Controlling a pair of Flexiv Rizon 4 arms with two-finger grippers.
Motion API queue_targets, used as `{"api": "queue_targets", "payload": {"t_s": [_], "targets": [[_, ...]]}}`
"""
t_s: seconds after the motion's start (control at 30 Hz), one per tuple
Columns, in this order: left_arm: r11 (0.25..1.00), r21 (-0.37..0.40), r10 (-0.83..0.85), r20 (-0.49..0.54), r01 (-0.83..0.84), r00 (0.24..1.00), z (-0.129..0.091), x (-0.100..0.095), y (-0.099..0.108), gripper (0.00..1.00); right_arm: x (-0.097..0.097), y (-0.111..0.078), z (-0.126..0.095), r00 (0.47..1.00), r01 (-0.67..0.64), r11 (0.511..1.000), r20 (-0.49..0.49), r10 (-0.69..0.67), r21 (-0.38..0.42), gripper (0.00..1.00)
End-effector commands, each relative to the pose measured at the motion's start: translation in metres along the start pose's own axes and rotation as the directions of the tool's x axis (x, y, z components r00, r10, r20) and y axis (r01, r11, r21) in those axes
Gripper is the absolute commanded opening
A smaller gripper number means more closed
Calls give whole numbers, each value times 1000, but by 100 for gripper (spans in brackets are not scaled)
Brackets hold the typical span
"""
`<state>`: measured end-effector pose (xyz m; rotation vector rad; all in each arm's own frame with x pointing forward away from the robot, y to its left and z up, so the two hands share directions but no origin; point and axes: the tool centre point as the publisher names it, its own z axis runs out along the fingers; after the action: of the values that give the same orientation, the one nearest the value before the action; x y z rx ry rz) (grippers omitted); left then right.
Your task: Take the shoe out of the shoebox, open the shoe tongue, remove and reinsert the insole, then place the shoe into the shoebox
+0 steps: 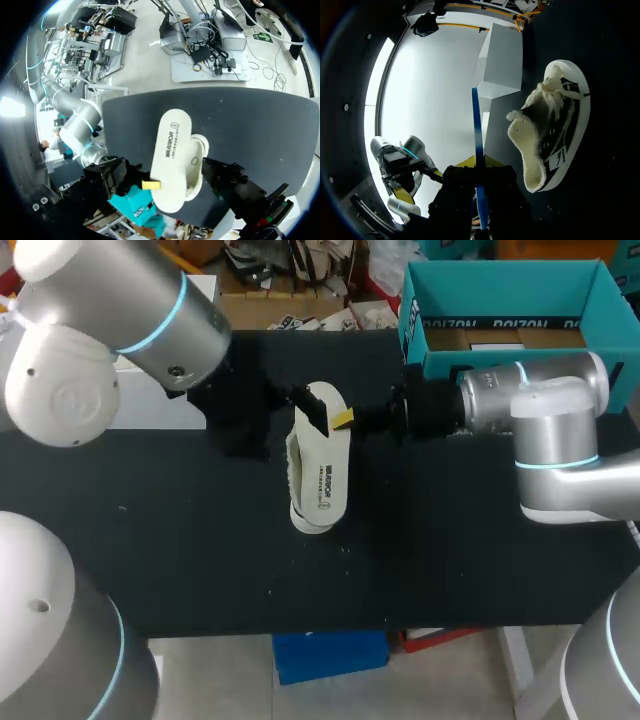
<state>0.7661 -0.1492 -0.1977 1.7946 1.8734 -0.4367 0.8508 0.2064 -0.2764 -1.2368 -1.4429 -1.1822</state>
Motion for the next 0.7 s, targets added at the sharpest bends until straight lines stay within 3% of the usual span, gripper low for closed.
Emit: {"api": "queue_targets", "payload": {"t_s": [0.03,0.27,0.3,0.7], "targets": [[998,-9,-42,543,56,839,-7,30,0,100,0,0,0,1000,-1,1000,2,1,1,0],[996,72,-84,727,47,681,-4,42,8,100,0,0,0,1000,-1,1000,2,1,1,0],[998,51,-68,674,45,736,-1,42,9,100,0,0,0,1000,-1,1000,2,1,1,0],[998,51,-68,674,45,736,-1,42,9,100,0,0,0,1000,-1,1000,2,1,1,0]]}}
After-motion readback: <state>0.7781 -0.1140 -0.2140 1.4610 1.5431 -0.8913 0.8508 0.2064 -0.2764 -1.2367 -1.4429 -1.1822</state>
